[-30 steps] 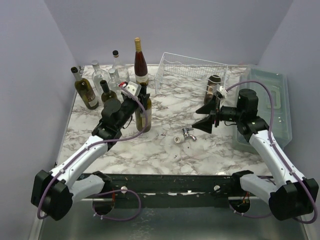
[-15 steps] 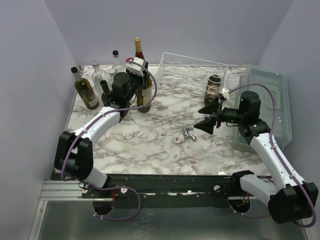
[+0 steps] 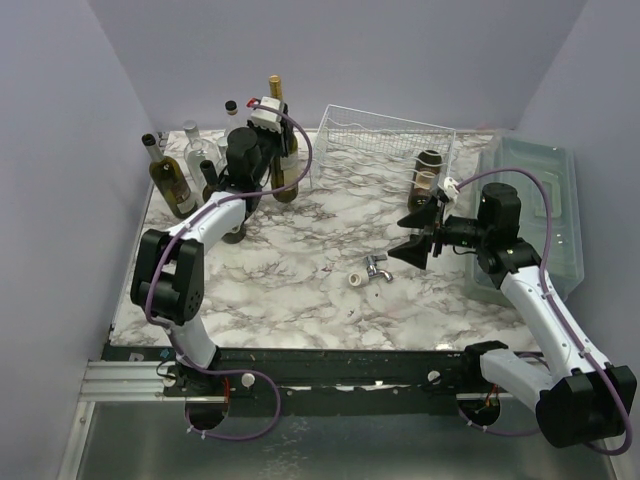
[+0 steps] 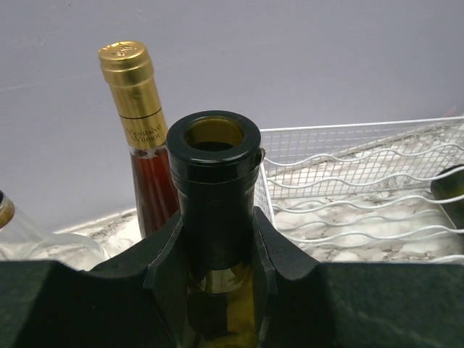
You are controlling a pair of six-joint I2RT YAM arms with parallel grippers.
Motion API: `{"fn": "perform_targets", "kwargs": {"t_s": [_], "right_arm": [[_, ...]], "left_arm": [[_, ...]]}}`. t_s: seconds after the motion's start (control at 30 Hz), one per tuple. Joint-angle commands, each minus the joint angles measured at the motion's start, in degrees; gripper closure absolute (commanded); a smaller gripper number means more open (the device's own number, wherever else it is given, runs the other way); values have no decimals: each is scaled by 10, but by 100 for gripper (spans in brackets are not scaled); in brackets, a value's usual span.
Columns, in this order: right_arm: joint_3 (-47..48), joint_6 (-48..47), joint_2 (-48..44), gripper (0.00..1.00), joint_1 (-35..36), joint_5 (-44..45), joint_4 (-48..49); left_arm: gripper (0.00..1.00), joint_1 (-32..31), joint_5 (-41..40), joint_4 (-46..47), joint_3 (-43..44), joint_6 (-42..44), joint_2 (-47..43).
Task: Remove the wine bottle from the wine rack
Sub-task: Place the wine bottle at the center of the board.
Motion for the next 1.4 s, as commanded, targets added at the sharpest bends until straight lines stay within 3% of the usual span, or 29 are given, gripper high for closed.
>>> {"fn": "perform_targets", "kwargs": {"t_s": [0.0, 0.6, 0.83, 1.13, 1.37], "right_arm": [[15, -15, 0, 8, -3, 10, -19], [21, -26, 10, 8, -3, 6, -32], [22, -29, 12, 8, -3, 7, -35], [23, -31, 13, 8, -3, 7, -36], [23, -34, 12, 8, -3, 12, -39]], "left_arm": [[100, 11, -8, 101, 48, 9, 16], [100, 37, 0, 128, 78, -2, 84], [96, 38, -2, 136, 78, -2, 95], [68, 39, -12, 141, 59, -2, 91], [65, 39, -15, 142, 49, -7, 88]]}}
